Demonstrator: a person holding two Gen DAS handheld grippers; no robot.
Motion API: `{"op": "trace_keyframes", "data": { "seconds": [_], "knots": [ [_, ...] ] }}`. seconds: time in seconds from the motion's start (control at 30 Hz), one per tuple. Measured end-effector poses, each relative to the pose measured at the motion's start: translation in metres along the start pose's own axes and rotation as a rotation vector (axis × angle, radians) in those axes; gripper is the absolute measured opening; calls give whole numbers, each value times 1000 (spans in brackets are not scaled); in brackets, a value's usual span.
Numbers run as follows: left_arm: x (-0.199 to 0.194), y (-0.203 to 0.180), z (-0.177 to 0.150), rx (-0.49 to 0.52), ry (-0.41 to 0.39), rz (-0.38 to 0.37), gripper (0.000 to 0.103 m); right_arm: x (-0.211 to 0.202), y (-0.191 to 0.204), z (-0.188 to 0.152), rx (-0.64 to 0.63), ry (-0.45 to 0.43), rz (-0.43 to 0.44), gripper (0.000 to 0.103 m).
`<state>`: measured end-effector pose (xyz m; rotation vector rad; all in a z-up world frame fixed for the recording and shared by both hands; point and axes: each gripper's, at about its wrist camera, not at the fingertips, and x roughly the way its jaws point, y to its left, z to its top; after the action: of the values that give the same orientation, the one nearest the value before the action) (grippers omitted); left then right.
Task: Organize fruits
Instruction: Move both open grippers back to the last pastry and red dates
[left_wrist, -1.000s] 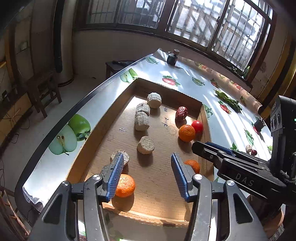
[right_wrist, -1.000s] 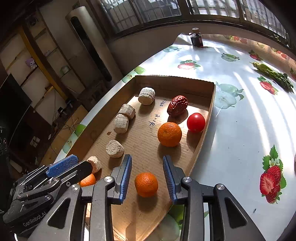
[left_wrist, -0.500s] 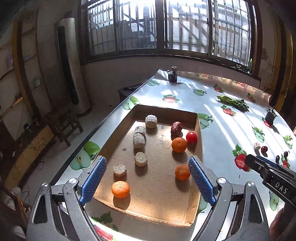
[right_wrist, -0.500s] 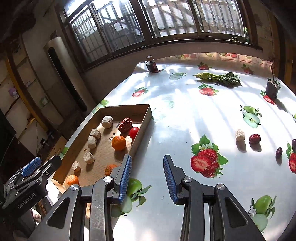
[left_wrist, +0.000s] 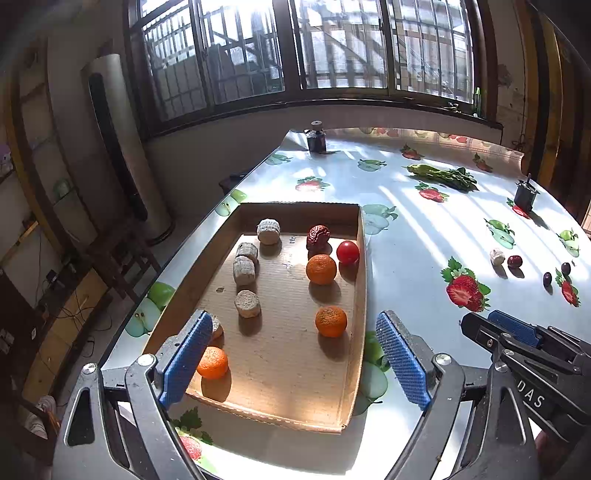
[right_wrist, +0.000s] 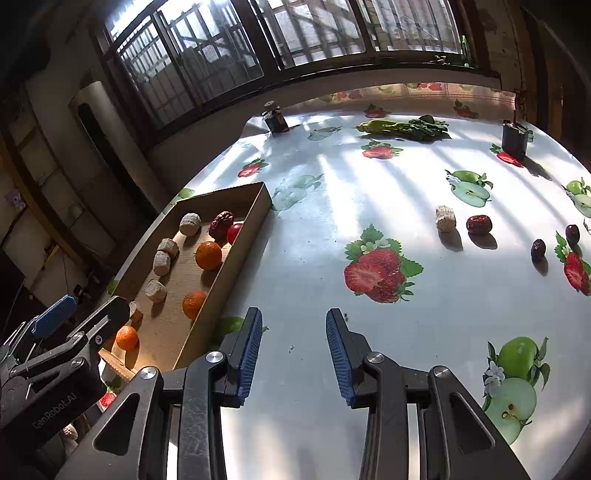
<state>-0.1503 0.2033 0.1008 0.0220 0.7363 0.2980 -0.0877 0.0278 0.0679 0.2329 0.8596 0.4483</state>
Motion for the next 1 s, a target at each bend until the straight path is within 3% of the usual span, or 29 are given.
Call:
{"op": "trace_keyframes", "data": {
  "seconds": [0.53,0.63,0.8,1.0],
  "knots": [
    [12,-10,0,0,40,-68,90,1,-21,1,46,14,-20,39],
    [14,-9,3,-28,61,-129,90,-6,-34,3,62,10,-20,39],
    [21,-19,3,-39,107,-228,90,-39,-96,7,150,-29,-110,39],
    [31,-47,2,-13,161,-343,90,-81,-203,4,270,-22,-341,39]
  ]
}}
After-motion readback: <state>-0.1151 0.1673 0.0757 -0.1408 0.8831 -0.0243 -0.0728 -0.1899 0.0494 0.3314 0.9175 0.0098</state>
